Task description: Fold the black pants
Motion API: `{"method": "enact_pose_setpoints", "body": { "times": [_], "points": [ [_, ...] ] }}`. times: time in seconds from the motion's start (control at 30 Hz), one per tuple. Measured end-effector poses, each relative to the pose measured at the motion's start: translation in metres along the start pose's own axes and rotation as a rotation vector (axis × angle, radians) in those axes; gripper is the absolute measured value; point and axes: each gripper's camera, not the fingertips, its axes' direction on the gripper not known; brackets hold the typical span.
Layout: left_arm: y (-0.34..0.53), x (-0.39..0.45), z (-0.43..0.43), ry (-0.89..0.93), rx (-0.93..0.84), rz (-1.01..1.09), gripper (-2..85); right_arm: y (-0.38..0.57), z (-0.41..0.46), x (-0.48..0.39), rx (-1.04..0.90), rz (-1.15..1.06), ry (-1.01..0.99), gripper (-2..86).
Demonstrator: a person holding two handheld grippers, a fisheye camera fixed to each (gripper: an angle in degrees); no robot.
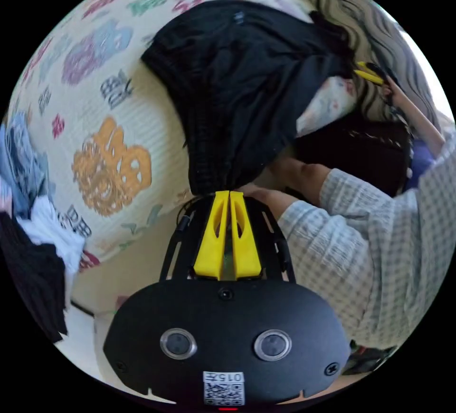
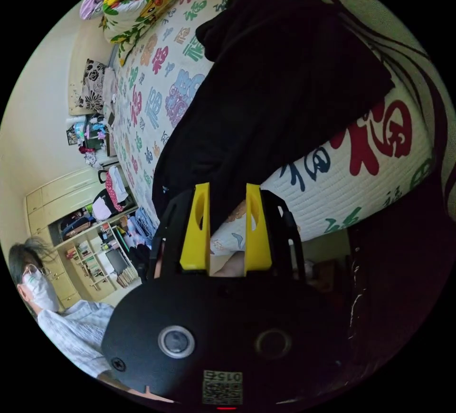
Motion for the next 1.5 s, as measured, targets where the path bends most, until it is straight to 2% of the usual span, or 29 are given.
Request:
{"method": "enact_pose_setpoints", "body": {
  "times": [0.07, 0.1, 0.17, 0.23, 0.3, 0.4, 0.57, 0.67, 0.73, 0.83, 0.93, 1.0, 1.07, 1.13, 1.2, 1.33, 1.5],
  "points": [
    [-0.006, 0.002, 0.009, -0.015, -0.055, -0.09, 0.3, -0.004, -0.003, 0.02, -0.002, 0.04, -0.005, 11.9],
    [-0.015, 0.008, 0.008, -0.084, -0.11, -0.132, 1.6, -0.006, -0.007, 0.032, -0.002, 0.061, 0.0, 12.0],
    [-0.034, 0.034, -0.007, -0.229, -0.169, -0.073, 4.3, -0.011, -0.012, 0.048, 0.002, 0.078, 0.034, 12.1],
    [-0.06, 0.078, -0.03, -0.481, -0.197, 0.105, 5.5, -0.016, -0.016, 0.063, -0.007, 0.094, 0.072, 12.2],
    [-0.094, 0.143, -0.049, -0.882, -0.223, 0.39, 6.8, -0.021, -0.017, 0.082, -0.016, 0.13, 0.073, 12.3],
    [-0.127, 0.202, -0.064, -1.176, -0.172, 0.624, 7.6, -0.023, -0.02, 0.096, -0.006, 0.16, 0.025, 12.3],
    [-0.158, 0.249, -0.086, -1.336, -0.097, 0.779, 7.9, -0.032, -0.024, 0.103, -0.032, 0.118, 0.026, 12.3],
    [-0.164, 0.262, -0.094, -1.367, -0.069, 0.844, 7.8, -0.039, -0.029, 0.11, -0.03, 0.117, 0.039, 12.3],
    [-0.168, 0.263, -0.095, -1.329, -0.081, 0.867, 7.8, -0.043, -0.034, 0.115, -0.017, 0.132, 0.033, 12.5],
    [-0.176, 0.249, -0.096, -1.134, -0.137, 0.798, 7.9, -0.049, -0.044, 0.123, 0.024, 0.156, 0.045, 12.6],
    [-0.18, 0.211, -0.098, -0.78, -0.162, 0.592, 8.3, -0.059, -0.055, 0.13, 0.071, 0.177, 0.076, 12.7],
    [-0.177, 0.164, -0.097, -0.423, -0.131, 0.36, 8.7, -0.068, -0.061, 0.135, 0.103, 0.196, 0.068, 12.2],
    [-0.172, 0.131, -0.091, -0.263, -0.087, 0.212, 8.7, -0.075, -0.062, 0.138, 0.097, 0.21, 0.027, 10.6],
    [-0.171, 0.109, -0.078, -0.21, -0.087, 0.136, 8.4, -0.08, -0.061, 0.136, 0.088, 0.206, 0.001, 4.7],
    [-0.174, 0.086, -0.061, -0.177, -0.114, 0.084, 6.8, -0.079, -0.066, 0.125, 0.06, 0.161, 0.066, 1.7],
    [-0.181, 0.057, -0.056, -0.153, -0.133, 0.047, 2.1, -0.058, -0.089, 0.119, 0.06, 0.141, 0.196, 0.3],
    [-0.174, 0.022, -0.061, -0.16, -0.167, 0.03, 0.6, -0.012, -0.112, 0.128, -0.053, 0.305, 0.431, 0.2]
  ]
}}
